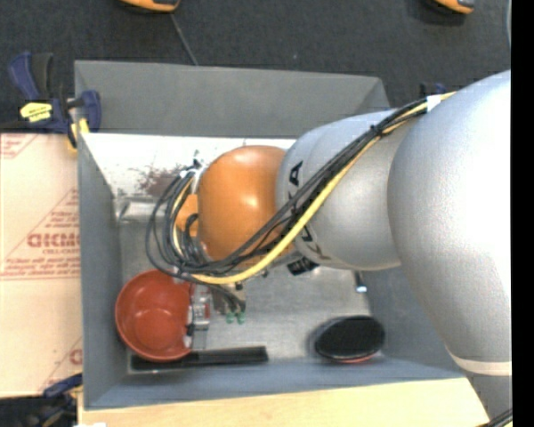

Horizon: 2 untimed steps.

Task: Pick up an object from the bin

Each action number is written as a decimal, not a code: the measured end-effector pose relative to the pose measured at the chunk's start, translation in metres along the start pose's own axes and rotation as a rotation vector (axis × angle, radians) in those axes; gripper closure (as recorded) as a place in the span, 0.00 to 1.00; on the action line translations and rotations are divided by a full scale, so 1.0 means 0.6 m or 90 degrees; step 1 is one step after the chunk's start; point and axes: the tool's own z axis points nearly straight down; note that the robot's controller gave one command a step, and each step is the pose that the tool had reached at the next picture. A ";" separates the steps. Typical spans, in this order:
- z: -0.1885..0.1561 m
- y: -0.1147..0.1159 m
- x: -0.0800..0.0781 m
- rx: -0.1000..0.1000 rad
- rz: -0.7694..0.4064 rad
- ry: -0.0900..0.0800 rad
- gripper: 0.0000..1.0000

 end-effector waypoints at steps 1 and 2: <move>-0.007 -0.001 -0.003 -0.001 0.003 -0.004 0.00; 0.053 -0.104 -0.003 0.000 -0.061 -0.003 0.00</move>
Offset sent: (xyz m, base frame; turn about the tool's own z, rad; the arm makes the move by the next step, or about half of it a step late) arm 0.0005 -0.1108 -0.0590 -0.1755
